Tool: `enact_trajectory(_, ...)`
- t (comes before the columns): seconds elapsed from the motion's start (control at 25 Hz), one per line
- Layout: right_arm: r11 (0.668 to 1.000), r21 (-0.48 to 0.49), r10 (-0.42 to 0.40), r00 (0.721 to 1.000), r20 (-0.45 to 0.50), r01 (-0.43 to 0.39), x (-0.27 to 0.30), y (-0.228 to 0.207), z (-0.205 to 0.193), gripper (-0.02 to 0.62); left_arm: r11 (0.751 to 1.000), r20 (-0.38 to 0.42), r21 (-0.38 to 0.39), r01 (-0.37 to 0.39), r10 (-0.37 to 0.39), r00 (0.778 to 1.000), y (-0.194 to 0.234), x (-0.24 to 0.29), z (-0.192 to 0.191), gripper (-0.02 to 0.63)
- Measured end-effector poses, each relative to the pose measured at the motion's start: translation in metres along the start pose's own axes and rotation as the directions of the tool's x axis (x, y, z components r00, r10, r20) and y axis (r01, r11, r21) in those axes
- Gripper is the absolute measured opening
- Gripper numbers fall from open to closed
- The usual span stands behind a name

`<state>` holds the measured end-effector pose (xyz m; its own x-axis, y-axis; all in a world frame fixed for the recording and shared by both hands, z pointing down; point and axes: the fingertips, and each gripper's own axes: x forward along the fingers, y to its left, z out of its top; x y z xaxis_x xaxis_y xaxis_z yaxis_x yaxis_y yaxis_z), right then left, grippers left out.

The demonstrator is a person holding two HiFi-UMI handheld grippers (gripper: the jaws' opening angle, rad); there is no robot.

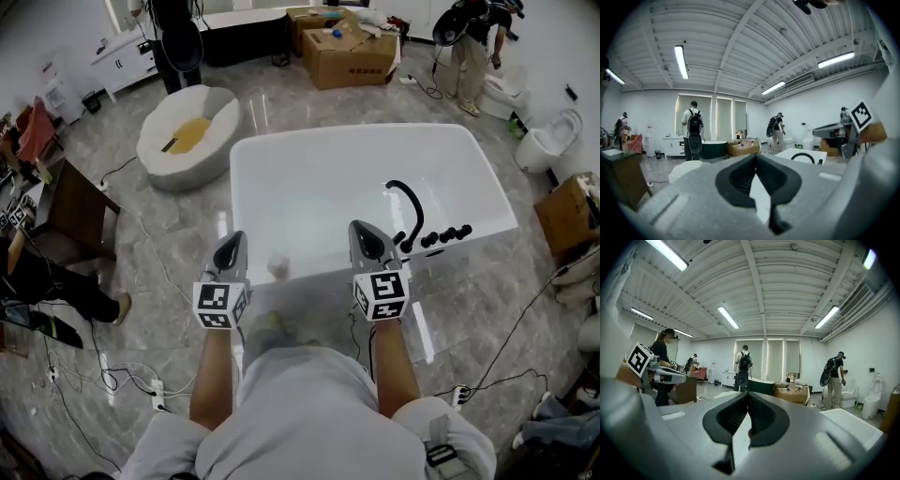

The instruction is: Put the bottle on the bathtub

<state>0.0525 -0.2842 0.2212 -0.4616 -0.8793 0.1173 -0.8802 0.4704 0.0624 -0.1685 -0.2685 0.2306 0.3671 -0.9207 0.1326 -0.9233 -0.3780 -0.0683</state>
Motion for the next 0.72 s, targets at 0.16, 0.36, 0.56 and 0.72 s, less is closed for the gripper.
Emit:
enact_trajectory(0.16, 1.0, 0.002, 0.008, 1.0, 0.006, -0.008, -0.001, 0.0, 0.003, 0.003, 1.0, -0.001, 0.0, -0.008, 0.008, 1.0, -0.001, -0.002, 0.004, -0.002)
enact_trajectory(0.36, 1.0, 0.007, 0.014, 1.0, -0.005, -0.014, -0.016, -0.002, -0.004, 0.003, 1.0, -0.01, -0.002, -0.008, 0.008, 1.0, -0.018, -0.011, 0.0, -0.002)
enact_trajectory(0.56, 1.0, 0.004, 0.011, 1.0, -0.006, -0.011, -0.026, -0.002, -0.009, 0.003, 1.0, -0.007, -0.002, 0.005, -0.005, 1.0, -0.03, -0.019, -0.002, 0.0)
enact_trajectory(0.72, 1.0, 0.007, 0.011, 1.0, -0.011, -0.011, -0.033, -0.002, -0.01, 0.003, 1.0, -0.015, -0.005, 0.008, -0.008, 1.0, -0.038, -0.026, -0.003, 0.003)
